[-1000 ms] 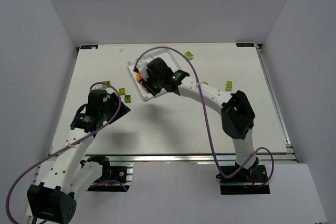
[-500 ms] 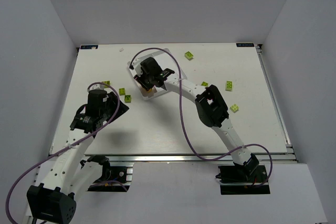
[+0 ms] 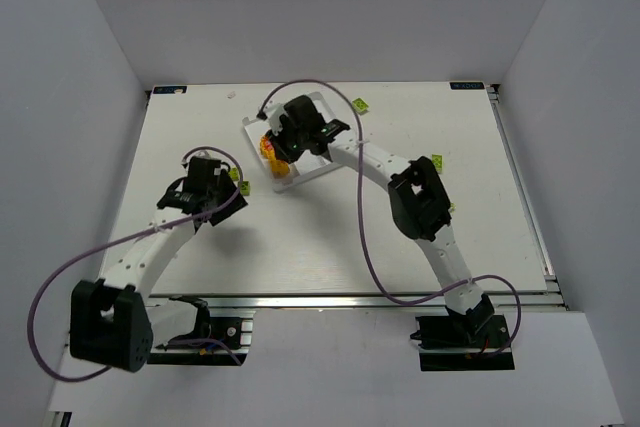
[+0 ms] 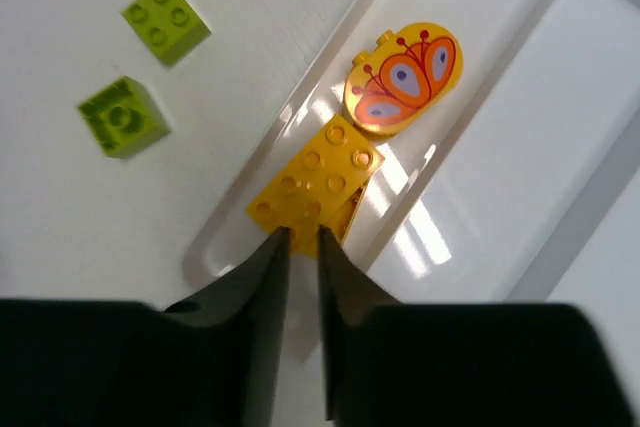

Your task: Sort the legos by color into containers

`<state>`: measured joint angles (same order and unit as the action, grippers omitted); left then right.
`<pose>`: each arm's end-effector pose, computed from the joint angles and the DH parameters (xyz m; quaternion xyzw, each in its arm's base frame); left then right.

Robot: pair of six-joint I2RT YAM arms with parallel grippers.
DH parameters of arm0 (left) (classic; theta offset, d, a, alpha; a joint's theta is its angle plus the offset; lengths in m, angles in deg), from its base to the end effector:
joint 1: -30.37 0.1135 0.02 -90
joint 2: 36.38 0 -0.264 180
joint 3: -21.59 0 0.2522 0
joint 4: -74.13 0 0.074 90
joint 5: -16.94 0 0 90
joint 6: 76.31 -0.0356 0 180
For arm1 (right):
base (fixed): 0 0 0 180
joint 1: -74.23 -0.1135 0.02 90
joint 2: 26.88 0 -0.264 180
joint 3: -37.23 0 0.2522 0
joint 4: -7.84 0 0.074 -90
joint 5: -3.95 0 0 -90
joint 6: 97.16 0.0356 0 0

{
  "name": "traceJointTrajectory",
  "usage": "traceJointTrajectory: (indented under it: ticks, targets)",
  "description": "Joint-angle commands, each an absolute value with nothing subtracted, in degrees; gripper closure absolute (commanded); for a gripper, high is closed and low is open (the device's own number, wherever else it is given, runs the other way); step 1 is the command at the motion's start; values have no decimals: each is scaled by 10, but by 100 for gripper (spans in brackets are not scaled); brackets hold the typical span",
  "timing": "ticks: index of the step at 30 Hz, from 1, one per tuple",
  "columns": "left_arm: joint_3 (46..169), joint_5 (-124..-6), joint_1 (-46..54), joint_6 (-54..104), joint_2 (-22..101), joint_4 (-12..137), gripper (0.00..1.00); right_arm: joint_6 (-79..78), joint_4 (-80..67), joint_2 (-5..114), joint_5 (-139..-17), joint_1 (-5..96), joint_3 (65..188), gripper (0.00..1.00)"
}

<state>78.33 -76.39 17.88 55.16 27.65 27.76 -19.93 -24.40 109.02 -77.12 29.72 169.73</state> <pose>0.2147 -0.0454 0.2306 -0.2464 0.9173 -0.1168 0.2903 0.3884 0.3896 0.2187 -0.4563 0.7613 0.1911 0.4191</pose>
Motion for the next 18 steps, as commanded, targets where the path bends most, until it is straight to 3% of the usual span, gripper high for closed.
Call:
traceJointTrajectory:
  ticks: [1, 2, 3, 5, 8, 9, 10, 13, 18]
  targets:
    - [829, -809, 182, 515, 340, 320, 41, -164, -239, 977, -669, 346, 1670, 84]
    - [838, -819, 182, 503, 358, 323, 45, -161, -222, 961, -645, 356, 1652, 97]
    - [856, -825, 182, 499, 375, 325, 53, -155, -217, 925, -598, 386, 1614, 100]
    - [876, -840, 182, 486, 426, 329, 57, -141, -206, 895, -511, 411, 1581, 100]
    - [920, -845, 182, 461, 496, 332, 54, -151, -214, 852, -441, 472, 1530, 50]
    - [935, -846, 182, 456, 517, 330, 51, -155, -233, 837, -413, 488, 1521, 23]
    - [966, -848, 182, 445, 554, 321, 40, -165, -244, 830, -399, 495, 1508, 16]
    - [1025, -842, 182, 410, 621, 304, 32, -194, -275, 804, -374, 533, 1473, 11]
    - [1072, -830, 182, 358, 680, 285, 30, -195, -241, 760, -353, 570, 1409, 11]
